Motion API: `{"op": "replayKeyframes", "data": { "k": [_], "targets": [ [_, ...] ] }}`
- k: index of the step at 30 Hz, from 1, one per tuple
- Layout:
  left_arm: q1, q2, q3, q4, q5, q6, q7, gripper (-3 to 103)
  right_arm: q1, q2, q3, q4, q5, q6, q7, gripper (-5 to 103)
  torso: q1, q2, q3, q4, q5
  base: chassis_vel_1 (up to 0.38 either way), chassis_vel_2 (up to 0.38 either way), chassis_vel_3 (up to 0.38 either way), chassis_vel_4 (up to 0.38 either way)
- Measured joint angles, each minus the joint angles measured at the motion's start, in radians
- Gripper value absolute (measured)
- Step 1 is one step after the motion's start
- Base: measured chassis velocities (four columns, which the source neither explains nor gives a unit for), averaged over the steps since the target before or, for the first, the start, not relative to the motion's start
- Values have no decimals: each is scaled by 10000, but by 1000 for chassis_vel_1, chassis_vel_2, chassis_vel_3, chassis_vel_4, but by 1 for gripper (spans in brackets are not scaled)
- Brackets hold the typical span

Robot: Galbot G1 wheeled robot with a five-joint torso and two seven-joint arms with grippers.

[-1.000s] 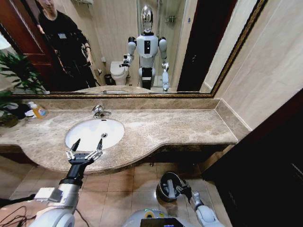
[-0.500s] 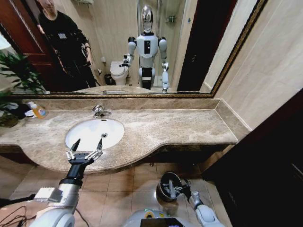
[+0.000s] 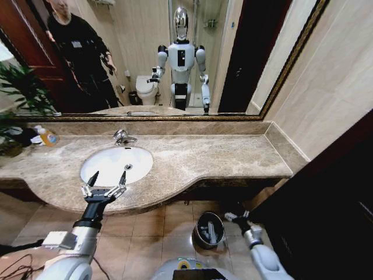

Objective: Pick up the trash from the sink and place it in the trash bin.

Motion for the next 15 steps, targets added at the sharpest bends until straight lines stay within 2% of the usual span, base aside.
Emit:
{"op": "replayKeyframes", "data": {
  "k": [2,3,7,8,10,13,15],
  "targets": [
    [0,0,0,0,0,0,0,100,-272,-101,432,1312,449,-435,336,100,-2,0,0,-1,12,0,0,0,0],
    [0,0,0,0,0,0,0,100,-272,-101,432,1312,449,-435,336,100,-2,0,0,-1,12,0,0,0,0],
    [0,0,0,0,0,0,0,100,49,-239,800,3087,1023,-1290,1338,100,-1,0,0,3,9,0,0,0,0],
    [0,0,0,0,0,0,0,100,49,-239,800,3087,1023,-1290,1338,100,-1,0,0,3,9,0,0,0,0],
    [0,0,0,0,0,0,0,100,229,-306,789,3982,1171,-2054,1850,100,0,0,0,3,8,0,0,0,0],
    [0,0,-1,0,0,0,0,100,299,-320,738,4496,1191,-2478,1982,100,0,0,0,3,9,0,0,0,0],
    [0,0,-1,0,0,0,0,100,343,-365,611,5064,1186,-3008,1988,100,-1,0,0,1,9,0,0,0,0]
  ]
}}
